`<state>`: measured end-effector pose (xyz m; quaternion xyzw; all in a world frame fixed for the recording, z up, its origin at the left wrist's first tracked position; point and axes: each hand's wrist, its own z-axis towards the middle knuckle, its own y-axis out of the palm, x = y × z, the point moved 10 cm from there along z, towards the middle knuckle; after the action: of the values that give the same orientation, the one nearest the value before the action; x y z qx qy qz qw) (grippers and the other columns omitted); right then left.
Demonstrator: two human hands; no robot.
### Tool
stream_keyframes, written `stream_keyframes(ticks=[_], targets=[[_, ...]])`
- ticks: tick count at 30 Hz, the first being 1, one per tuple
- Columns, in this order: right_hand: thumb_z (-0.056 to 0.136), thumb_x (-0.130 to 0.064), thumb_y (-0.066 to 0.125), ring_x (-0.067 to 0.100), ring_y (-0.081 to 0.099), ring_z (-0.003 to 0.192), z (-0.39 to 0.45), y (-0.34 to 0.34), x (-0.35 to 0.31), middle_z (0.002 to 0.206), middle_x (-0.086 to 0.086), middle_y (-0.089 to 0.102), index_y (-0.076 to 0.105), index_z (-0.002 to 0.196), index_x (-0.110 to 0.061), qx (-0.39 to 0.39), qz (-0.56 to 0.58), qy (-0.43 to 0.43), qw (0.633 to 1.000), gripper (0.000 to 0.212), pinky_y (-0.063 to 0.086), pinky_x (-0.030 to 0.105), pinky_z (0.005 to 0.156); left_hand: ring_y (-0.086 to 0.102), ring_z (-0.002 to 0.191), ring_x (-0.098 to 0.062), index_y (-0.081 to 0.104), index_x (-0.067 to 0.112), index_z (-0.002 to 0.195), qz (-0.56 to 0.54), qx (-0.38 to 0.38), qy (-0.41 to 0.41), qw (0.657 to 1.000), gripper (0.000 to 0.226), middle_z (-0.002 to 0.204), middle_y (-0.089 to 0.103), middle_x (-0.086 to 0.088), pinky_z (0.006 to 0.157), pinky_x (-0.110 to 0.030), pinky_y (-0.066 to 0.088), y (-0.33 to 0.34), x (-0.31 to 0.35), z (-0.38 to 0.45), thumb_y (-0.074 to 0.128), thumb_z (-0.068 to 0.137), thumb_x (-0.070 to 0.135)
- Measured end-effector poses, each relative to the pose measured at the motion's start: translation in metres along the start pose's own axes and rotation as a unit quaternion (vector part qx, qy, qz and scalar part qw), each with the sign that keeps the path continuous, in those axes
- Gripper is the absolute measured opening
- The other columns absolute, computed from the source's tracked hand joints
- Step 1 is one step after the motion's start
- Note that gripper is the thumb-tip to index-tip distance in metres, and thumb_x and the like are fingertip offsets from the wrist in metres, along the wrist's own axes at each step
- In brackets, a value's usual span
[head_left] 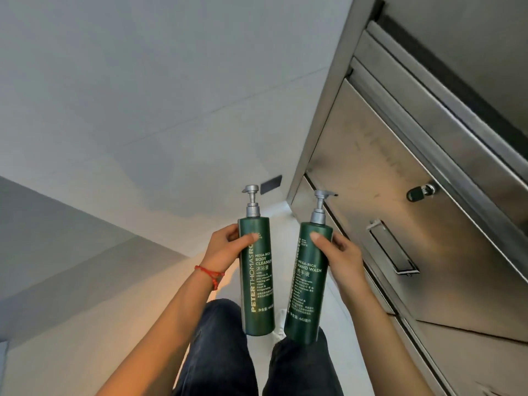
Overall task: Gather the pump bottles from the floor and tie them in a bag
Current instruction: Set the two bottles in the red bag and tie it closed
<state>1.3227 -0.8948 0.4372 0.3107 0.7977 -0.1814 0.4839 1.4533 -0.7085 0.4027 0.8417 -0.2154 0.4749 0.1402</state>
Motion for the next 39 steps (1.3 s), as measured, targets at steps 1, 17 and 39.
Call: stream_keyframes(ticks=[1,17,39], targets=[[0.079,-0.013,0.069,-0.001,0.065,0.057,-0.004,-0.002,-0.001,0.061,-0.013,0.071,0.069,0.084,-0.018,0.015,0.006,-0.003,1.0,0.007,0.047,0.009,0.05,0.066,0.07,-0.008,0.064,0.018,0.089,0.005,-0.016,0.0,1.0,0.016,0.083,0.068,0.001,0.065,-0.021,0.055,0.002,0.003,0.003,0.065,0.079,0.006],[0.079,-0.016,0.068,-0.001,0.065,0.059,-0.156,-0.04,0.054,0.064,-0.014,0.072,0.068,0.087,-0.017,0.346,0.149,-0.043,0.925,0.008,0.047,0.009,0.051,0.065,0.074,-0.015,0.066,0.023,0.082,0.186,-0.308,0.001,0.933,0.014,0.082,0.069,0.0,0.069,-0.03,0.054,0.071,0.016,-0.015,0.068,0.077,0.009],[0.078,-0.013,0.069,-0.001,0.064,0.057,-0.512,-0.134,0.179,0.063,-0.013,0.072,0.07,0.078,-0.018,0.668,0.278,-0.076,0.686,0.004,0.047,0.01,0.051,0.065,0.077,-0.015,0.063,0.023,0.086,0.339,-0.66,0.04,0.669,0.015,0.086,0.068,-0.001,0.064,-0.023,0.052,0.29,-0.118,-0.331,0.069,0.076,0.013]])
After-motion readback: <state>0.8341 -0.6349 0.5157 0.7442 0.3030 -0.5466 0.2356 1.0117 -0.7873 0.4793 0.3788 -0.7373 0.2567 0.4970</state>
